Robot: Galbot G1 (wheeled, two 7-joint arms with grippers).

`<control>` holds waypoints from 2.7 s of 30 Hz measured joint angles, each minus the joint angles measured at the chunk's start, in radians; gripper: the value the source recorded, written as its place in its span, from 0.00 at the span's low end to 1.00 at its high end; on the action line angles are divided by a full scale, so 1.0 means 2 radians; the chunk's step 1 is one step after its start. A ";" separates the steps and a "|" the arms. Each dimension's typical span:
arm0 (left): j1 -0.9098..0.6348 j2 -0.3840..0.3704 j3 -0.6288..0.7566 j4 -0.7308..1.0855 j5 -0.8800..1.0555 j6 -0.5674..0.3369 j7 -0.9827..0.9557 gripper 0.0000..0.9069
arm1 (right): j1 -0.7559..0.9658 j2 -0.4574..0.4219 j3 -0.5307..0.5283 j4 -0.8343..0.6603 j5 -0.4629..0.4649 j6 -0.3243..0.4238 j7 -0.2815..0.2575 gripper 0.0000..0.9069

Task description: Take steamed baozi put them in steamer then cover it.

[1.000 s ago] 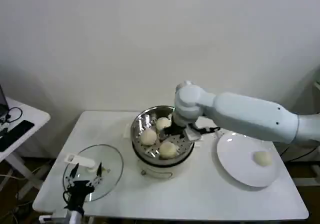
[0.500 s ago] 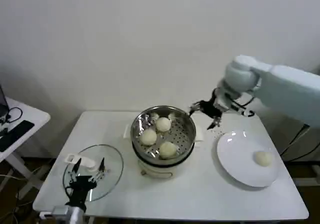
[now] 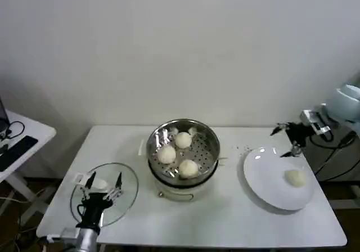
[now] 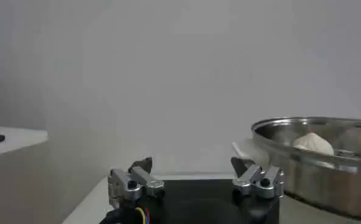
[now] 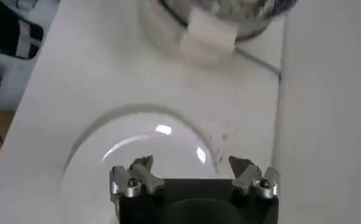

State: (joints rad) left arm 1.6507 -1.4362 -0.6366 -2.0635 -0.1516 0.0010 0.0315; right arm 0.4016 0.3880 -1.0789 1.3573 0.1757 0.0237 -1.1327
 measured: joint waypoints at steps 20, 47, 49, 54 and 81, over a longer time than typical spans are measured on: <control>0.010 -0.004 -0.009 -0.002 0.011 0.000 -0.001 1.00 | -0.226 0.052 0.198 -0.156 -0.152 0.061 -0.001 1.00; 0.009 -0.009 -0.008 0.003 0.019 0.000 -0.001 1.00 | -0.286 0.122 0.260 -0.244 -0.211 0.081 0.001 0.92; 0.008 -0.009 -0.008 0.003 0.019 0.000 -0.001 1.00 | -0.287 0.124 0.261 -0.246 -0.212 0.081 0.001 0.90; 0.008 -0.009 -0.009 0.003 0.019 0.000 -0.001 1.00 | -0.289 0.125 0.265 -0.249 -0.212 0.081 0.000 0.86; 0.007 -0.007 0.000 -0.004 0.024 -0.003 0.000 1.00 | -0.116 0.102 0.071 -0.193 -0.004 -0.014 0.001 0.83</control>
State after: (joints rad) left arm 1.6645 -1.4501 -0.6360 -2.0709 -0.1031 -0.0054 0.0318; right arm 0.1697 0.5922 -0.9364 0.9720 0.1669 -0.0052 -1.1310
